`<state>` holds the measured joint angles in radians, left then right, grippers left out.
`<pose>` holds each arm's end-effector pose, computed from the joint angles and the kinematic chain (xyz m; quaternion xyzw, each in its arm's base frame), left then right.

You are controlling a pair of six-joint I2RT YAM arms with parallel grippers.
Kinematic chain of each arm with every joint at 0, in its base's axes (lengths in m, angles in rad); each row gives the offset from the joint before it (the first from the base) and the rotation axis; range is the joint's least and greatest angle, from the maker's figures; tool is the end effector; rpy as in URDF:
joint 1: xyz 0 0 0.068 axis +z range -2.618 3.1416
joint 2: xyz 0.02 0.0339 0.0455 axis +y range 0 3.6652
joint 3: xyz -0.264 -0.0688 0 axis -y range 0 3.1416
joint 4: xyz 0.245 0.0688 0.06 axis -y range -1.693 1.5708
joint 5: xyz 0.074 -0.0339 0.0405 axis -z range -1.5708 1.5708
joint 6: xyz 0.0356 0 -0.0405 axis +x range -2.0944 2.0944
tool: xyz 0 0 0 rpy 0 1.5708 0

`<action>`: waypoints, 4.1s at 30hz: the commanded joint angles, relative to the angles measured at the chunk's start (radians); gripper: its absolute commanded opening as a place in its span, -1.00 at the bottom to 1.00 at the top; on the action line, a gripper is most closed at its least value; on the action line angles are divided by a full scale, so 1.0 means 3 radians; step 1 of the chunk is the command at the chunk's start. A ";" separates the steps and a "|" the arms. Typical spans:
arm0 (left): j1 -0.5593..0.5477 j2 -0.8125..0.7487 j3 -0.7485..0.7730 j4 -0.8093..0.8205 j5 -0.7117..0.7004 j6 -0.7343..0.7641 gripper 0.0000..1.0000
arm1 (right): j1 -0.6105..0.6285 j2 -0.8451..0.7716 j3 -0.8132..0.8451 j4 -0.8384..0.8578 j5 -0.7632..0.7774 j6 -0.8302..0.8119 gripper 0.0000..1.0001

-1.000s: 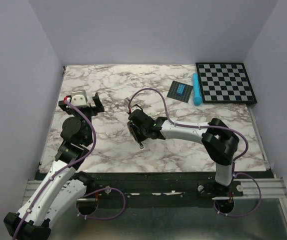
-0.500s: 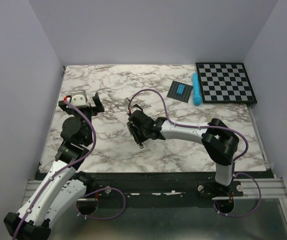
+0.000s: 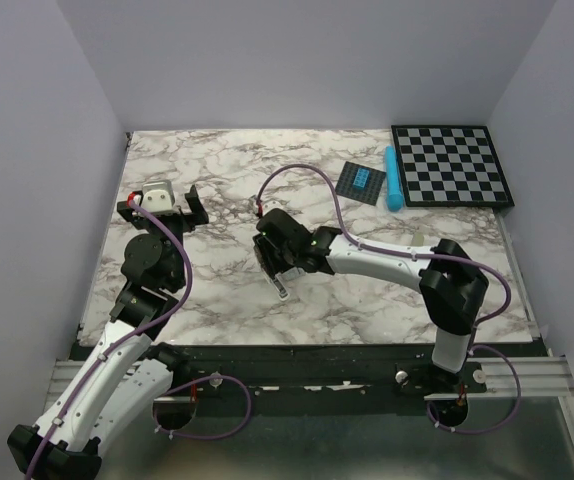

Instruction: Load the staples into the stapler

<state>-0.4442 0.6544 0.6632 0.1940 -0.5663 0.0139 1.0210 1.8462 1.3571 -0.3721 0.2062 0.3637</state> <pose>0.1499 -0.0502 0.3573 -0.0731 0.6401 0.0136 0.7647 0.2190 0.3434 0.2228 -0.2672 0.8944 0.1463 0.3276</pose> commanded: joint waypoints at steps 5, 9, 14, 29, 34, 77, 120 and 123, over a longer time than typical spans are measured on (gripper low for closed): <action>0.0029 -0.0039 -0.0022 0.0085 -0.0030 -0.0021 0.98 | -0.0003 0.0181 0.0089 -0.0130 0.0131 -0.0031 0.08; 0.0029 -0.0044 -0.0022 0.0090 -0.0030 -0.0021 0.98 | -0.0008 0.0192 0.0017 -0.0130 0.0090 -0.0021 0.08; 0.0029 -0.0034 -0.0022 0.0090 -0.0020 -0.0021 0.98 | -0.0008 0.0136 -0.0080 -0.0130 0.0024 -0.0016 0.08; 0.0029 0.0344 0.0218 -0.0339 0.0542 -0.0368 0.98 | -0.0003 -0.0841 -0.1393 0.1096 -0.0375 -0.0215 0.08; 0.0029 0.0636 0.0428 -0.0901 0.0992 -0.0787 0.98 | 0.0017 -0.0938 -0.1798 0.1649 -0.0452 -0.0307 0.08; 0.0085 0.0580 0.0223 -0.1112 0.1059 -0.0696 0.98 | 0.0022 0.0054 -0.0459 0.0336 0.0039 -0.0103 0.08; 0.0162 0.1091 0.0366 -0.1234 0.1810 -0.0731 0.97 | 0.0038 -0.1183 -0.1674 0.1541 -0.0406 -0.0333 0.06; 0.0162 0.1280 0.0438 -0.1316 0.1882 -0.0793 0.96 | 0.0068 -0.1199 -0.2043 0.2042 -0.0442 -0.0399 0.01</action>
<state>-0.4004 0.9840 0.7490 -0.1612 -0.0990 -0.2020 1.0245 1.4845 0.8566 0.0078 0.1143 0.2886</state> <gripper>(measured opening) 0.985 0.527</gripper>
